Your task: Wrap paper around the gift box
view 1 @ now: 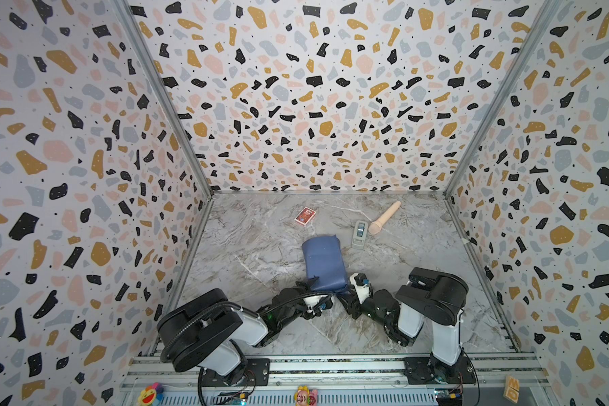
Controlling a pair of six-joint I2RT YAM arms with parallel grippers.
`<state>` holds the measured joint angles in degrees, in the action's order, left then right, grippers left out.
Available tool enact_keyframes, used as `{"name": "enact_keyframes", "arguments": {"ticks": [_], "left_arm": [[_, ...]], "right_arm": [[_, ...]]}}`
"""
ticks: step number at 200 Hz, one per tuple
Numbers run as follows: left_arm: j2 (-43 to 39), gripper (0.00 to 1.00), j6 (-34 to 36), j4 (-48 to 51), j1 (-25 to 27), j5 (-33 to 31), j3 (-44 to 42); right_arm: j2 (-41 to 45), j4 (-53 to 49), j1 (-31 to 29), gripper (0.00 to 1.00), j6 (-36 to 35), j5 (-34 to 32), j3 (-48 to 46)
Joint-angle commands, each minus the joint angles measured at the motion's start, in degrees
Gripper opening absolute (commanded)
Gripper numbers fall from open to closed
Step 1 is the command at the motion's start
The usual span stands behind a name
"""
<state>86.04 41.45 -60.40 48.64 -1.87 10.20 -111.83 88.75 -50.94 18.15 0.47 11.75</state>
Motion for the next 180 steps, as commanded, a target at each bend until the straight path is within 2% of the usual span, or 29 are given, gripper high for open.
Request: {"name": "enact_keyframes", "arguments": {"ticks": [1, 47, 99, 133, 180], "left_arm": [[2.7, 0.75, -1.7, -3.3, -1.2, 2.4, 1.0], [5.1, 0.63, -2.2, -1.4, -2.2, 3.7, 2.5], [5.5, 0.59, -2.5, -1.0, -2.6, 4.4, 2.6], [4.8, 0.60, -1.7, 0.5, -2.6, 5.6, 2.6], [5.4, 0.71, -1.5, 1.8, -2.6, 6.0, 3.3]], "right_arm": [[-0.5, -0.4, 0.1, 0.51, 1.0, 0.6, 0.5], [-0.2, -0.6, 0.2, 0.51, 1.1, 0.1, 0.2], [1.3, -4.5, 1.0, 0.60, 1.9, -1.2, 1.4], [1.4, -6.0, 1.5, 0.57, 4.2, -1.6, 3.0], [0.1, -6.1, 1.6, 0.52, 6.7, -1.2, 3.7]]}}
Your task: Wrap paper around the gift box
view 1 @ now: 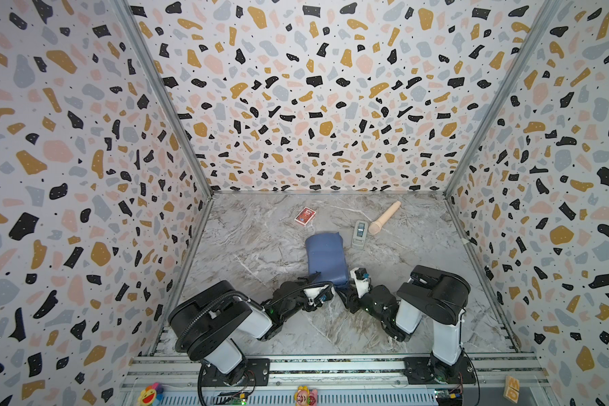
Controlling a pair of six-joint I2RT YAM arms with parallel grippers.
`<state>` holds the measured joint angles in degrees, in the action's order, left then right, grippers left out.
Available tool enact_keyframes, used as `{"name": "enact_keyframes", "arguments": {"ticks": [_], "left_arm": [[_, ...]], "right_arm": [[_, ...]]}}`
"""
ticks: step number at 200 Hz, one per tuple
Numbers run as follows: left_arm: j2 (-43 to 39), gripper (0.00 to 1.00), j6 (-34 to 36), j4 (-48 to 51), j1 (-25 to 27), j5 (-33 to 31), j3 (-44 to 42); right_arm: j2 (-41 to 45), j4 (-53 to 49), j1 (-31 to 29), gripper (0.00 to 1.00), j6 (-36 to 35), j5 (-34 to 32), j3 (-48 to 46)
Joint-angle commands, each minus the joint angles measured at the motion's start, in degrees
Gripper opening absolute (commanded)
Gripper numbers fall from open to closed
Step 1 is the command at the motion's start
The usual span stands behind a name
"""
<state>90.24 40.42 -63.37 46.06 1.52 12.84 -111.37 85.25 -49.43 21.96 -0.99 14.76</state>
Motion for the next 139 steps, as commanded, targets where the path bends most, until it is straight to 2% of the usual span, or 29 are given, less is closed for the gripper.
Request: {"name": "enact_keyframes", "arguments": {"ticks": [1, 26, 64, 139], "left_arm": [[1.3, 0.71, -0.4, 4.8, 0.0, 2.6, 0.7], [2.0, 0.76, -0.7, 5.2, -0.1, 2.4, 1.2], [3.0, 0.76, -1.1, 5.6, -0.1, 1.7, 2.0], [6.0, 0.58, -3.9, 7.3, -0.6, -0.1, 4.3]], "right_arm": [[-0.3, -2.6, 0.1, 0.52, 3.0, 0.3, 0.6], [-0.2, -2.5, 0.4, 0.49, 3.5, 0.8, 0.8], [0.1, -3.1, 0.5, 0.48, 4.0, 1.3, 1.2], [2.0, -3.4, 0.9, 0.47, 5.6, 1.8, -0.2]]}}
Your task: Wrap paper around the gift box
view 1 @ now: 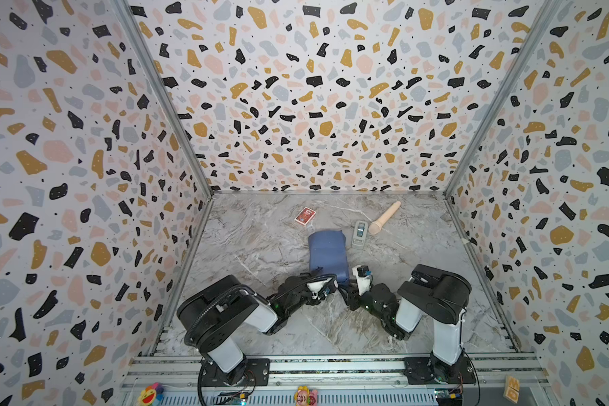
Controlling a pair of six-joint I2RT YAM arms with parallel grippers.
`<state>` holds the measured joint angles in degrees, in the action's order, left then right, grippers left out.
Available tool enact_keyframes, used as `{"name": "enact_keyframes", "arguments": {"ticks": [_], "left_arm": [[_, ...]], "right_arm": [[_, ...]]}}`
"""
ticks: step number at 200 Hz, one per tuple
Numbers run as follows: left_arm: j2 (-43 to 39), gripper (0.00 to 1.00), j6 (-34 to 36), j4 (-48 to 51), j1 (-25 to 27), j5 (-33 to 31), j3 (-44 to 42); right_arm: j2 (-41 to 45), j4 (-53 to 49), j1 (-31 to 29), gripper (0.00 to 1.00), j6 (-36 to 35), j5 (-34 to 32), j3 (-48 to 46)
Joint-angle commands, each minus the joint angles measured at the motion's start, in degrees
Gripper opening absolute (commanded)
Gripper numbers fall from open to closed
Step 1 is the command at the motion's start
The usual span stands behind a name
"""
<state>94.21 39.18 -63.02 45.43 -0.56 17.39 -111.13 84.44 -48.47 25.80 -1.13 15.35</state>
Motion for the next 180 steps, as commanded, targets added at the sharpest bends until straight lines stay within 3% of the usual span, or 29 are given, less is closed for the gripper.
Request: {"name": "enact_keyframes", "arguments": {"ticks": [1, 48, 68, 119, 145, 180], "left_arm": [[2.0, 0.58, -2.7, 6.9, 0.0, 2.0, -0.2], [2.3, 0.54, -2.9, 7.8, -0.1, 2.2, 0.3], [2.2, 0.54, -2.9, 8.0, -0.1, 2.4, 0.2], [2.6, 0.54, -3.3, 9.0, -0.1, 3.3, 1.0], [2.7, 0.54, -4.0, 8.8, -0.1, 4.1, 1.1], [3.7, 0.54, -5.4, 8.2, -0.1, 5.5, 1.6]], "right_arm": [[1.8, -2.6, -0.1, 0.47, 1.8, 1.9, -0.8], [6.0, -5.2, 0.7, 0.52, 1.0, 2.8, -2.9], [10.0, -7.9, 1.5, 0.63, 1.5, 4.0, -4.0], [23.0, -28.7, 5.5, 0.87, 4.4, 8.0, 1.2], [24.1, -31.8, 10.1, 0.90, 8.8, 12.8, 4.4], [19.6, -37.2, 12.9, 0.90, 8.8, 17.6, 12.4]]}}
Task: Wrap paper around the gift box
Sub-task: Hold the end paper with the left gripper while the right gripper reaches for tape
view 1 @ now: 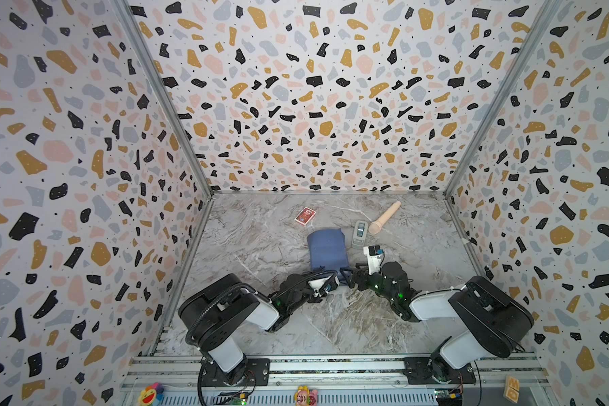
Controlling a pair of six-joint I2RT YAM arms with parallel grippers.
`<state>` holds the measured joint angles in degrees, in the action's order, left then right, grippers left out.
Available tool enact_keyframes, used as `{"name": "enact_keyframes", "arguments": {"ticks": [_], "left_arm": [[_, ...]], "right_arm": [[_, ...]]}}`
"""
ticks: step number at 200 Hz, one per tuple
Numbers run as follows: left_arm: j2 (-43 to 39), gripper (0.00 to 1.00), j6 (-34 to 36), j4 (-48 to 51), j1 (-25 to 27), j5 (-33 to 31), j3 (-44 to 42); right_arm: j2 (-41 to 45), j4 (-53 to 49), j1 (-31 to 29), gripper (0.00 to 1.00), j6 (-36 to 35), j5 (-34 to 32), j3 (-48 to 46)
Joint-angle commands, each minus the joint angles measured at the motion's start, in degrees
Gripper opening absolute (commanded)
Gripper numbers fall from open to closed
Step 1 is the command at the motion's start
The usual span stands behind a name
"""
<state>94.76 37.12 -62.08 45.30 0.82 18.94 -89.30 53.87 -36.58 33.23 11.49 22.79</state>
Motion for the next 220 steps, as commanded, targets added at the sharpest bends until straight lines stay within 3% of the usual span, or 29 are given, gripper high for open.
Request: {"name": "enact_keyframes", "arguments": {"ticks": [1, 59, 112, 165, 190, 220], "left_arm": [[3.2, 0.54, -3.4, 7.1, 0.1, 4.1, 0.1], [4.1, 0.54, -4.2, 6.6, 0.1, 3.7, 0.3], [4.6, 0.53, -3.7, 7.1, 0.0, 2.5, 0.2], [4.5, 0.53, -3.7, 7.3, 0.0, 2.1, 0.0], [4.5, 0.53, -3.7, 7.4, -0.1, 2.2, 0.0], [4.4, 0.53, -3.7, 7.5, 0.0, 2.3, 0.0]], "right_arm": [[-2.3, -6.7, 1.0, 0.90, 1.4, 5.0, 5.1], [-8.1, -11.8, 3.4, 0.87, -0.4, 9.2, 10.0], [0.1, -13.4, 7.7, 0.89, -3.5, 15.2, 9.2], [9.1, -33.2, 13.4, 0.87, -8.3, 10.8, 15.3], [6.6, -42.5, 17.5, 0.82, -6.3, 9.6, 21.8], [-0.1, -44.4, 21.0, 0.75, -2.6, 13.3, 28.9]]}}
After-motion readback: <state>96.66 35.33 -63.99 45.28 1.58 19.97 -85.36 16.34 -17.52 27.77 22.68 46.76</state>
